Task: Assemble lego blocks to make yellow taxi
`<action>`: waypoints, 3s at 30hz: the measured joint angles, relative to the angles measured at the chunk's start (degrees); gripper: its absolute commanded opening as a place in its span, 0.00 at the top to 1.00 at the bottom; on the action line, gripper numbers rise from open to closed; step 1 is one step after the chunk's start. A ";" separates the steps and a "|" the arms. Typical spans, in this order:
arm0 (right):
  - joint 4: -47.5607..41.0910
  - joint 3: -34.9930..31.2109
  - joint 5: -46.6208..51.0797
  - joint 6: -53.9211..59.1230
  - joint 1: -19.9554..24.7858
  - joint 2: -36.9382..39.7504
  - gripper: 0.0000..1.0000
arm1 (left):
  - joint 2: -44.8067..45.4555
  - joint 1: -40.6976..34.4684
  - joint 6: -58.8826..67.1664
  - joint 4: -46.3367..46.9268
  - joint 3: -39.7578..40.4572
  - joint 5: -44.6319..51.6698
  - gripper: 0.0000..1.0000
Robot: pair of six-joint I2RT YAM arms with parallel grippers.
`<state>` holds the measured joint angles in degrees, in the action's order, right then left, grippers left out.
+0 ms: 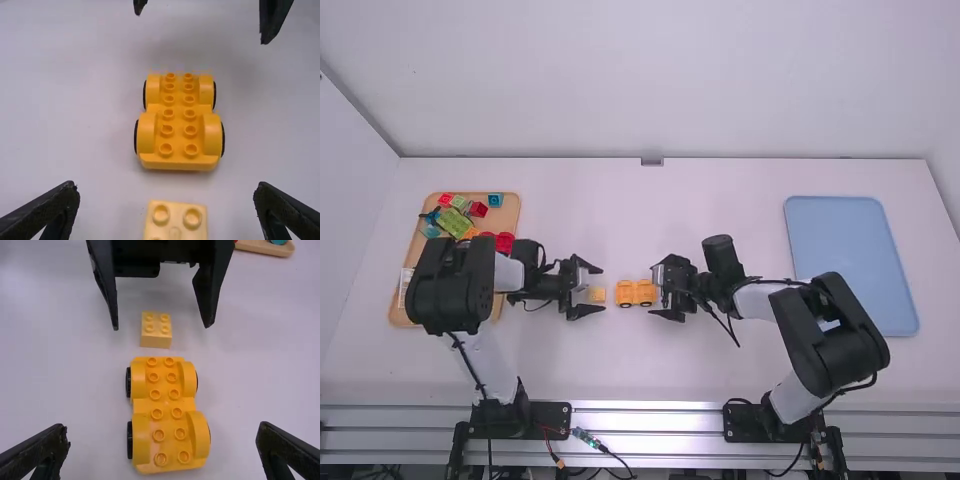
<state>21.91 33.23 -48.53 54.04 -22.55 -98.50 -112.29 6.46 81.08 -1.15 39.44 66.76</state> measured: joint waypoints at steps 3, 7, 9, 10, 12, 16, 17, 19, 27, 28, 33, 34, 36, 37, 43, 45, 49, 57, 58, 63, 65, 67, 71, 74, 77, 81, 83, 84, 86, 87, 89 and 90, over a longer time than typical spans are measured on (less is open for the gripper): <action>0.00 0.00 -0.04 0.15 0.00 0.00 0.01 | -0.20 0.00 0.02 0.94 0.57 -1.55 0.11; 0.00 0.00 -0.13 0.04 0.00 0.00 0.01 | -1.42 0.02 2.27 4.68 1.95 -2.99 0.15; 0.00 0.00 -0.15 0.00 0.00 0.00 0.01 | -1.60 0.02 4.83 8.15 2.54 -3.43 0.15; 0.00 0.00 -0.17 -0.07 0.00 0.00 0.01 | -1.60 0.00 5.44 8.90 2.67 -3.58 0.15; 0.02 0.00 -0.20 0.04 0.00 0.00 0.01 | -1.60 0.00 7.10 10.51 3.32 -3.85 0.16; 0.04 0.00 -0.20 0.11 0.00 0.00 0.01 | -1.60 0.00 8.37 9.29 3.69 -3.85 0.19; 0.11 0.00 -0.20 -0.02 0.00 0.00 0.01 | -1.60 0.00 8.76 8.20 3.61 -3.80 0.19; 0.20 0.00 -0.26 0.00 0.00 -0.02 0.01 | -1.62 -0.09 8.98 6.60 3.43 -3.80 0.21; 0.48 0.00 -0.39 0.04 0.00 0.00 0.01 | -3.15 -0.11 8.57 5.09 2.84 -3.13 0.18; 0.44 0.00 -0.39 0.00 0.00 0.00 0.01 | -4.09 -0.11 8.55 5.73 3.30 -2.67 0.17; 0.44 0.00 -0.37 0.00 0.00 0.00 0.01 | -7.17 -0.20 8.59 10.45 6.56 -1.38 0.20; 0.44 0.00 -0.42 0.04 0.00 0.00 0.01 | -7.39 -0.20 8.66 12.20 7.48 -1.36 0.20; 0.44 0.00 -0.42 0.00 0.00 0.00 0.01 | -7.50 -0.20 9.73 15.72 9.07 -1.38 0.23; 0.44 0.00 -0.39 0.07 0.00 0.00 0.01 | -7.50 -0.22 10.29 16.90 9.44 -1.38 0.23; 0.44 0.00 -0.39 0.00 0.00 0.00 0.01 | -7.48 -0.22 16.09 23.91 11.67 -1.40 0.34; 0.42 0.00 -0.42 0.04 0.00 0.00 0.01 | -7.50 -0.24 16.96 23.71 11.67 -1.40 0.36; 0.46 0.00 -0.39 0.09 0.00 0.00 0.01 | -7.50 -0.31 17.68 20.90 11.10 -1.42 0.42; 0.46 0.00 -0.39 0.00 0.00 0.00 0.01 | -7.50 -0.33 17.68 17.97 8.81 -1.36 0.53; 0.44 0.00 -0.39 0.00 0.00 0.00 0.01 | -7.50 -0.31 17.49 17.86 8.81 -1.38 0.54; 0.44 0.00 -0.39 0.04 0.00 0.00 0.01 | -7.50 -0.33 15.91 18.23 8.94 -1.40 0.64; 0.42 0.00 -0.42 0.04 0.00 0.00 0.01 | -7.48 -0.31 15.72 18.14 9.05 -1.38 0.69; 0.42 0.00 -0.39 0.04 0.00 0.00 0.01 | -7.50 -0.33 15.56 17.79 9.03 -1.38 0.70; 0.26 0.00 -0.37 0.09 0.00 0.00 0.01 | -7.50 -0.33 15.37 17.25 9.03 -1.38 0.73; 0.17 0.00 -0.31 0.09 0.00 0.00 0.01 | -7.50 -0.33 15.34 17.31 9.03 -1.36 0.82; 1.16 0.00 0.11 0.13 0.00 -0.31 0.01 | -7.50 -0.31 14.93 18.60 9.33 -1.40 0.96; 5.64 0.00 0.04 -0.63 0.00 -3.13 0.01 | -7.50 -0.33 14.75 20.63 10.80 -1.40 0.98; 9.86 0.02 -0.48 -2.25 0.00 -5.79 0.01 | -7.50 -0.31 14.73 21.40 11.65 -1.42 0.98; 12.46 0.02 -0.85 -3.26 0.00 -7.34 0.01 | -7.50 -0.33 14.71 21.68 12.02 -1.40 0.98; 17.05 0.02 -1.77 -5.57 0.00 -10.23 0.01 | -7.50 -0.33 14.73 22.23 12.48 -1.42 0.98; 17.92 0.02 -2.08 -5.95 0.00 -10.88 0.01 | -7.50 -0.33 14.73 22.29 12.57 -1.40 0.98; 22.93 0.02 -3.67 -8.66 0.00 -14.14 0.01 | -7.50 -0.31 14.73 22.80 12.79 -1.42 0.98; 24.39 0.02 -4.07 -9.09 0.00 -15.10 0.01 | -7.50 -0.33 14.71 22.95 12.79 -1.42 0.98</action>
<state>46.30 33.26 -52.60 44.95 -22.55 -113.60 -119.79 6.13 95.79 21.80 52.23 65.34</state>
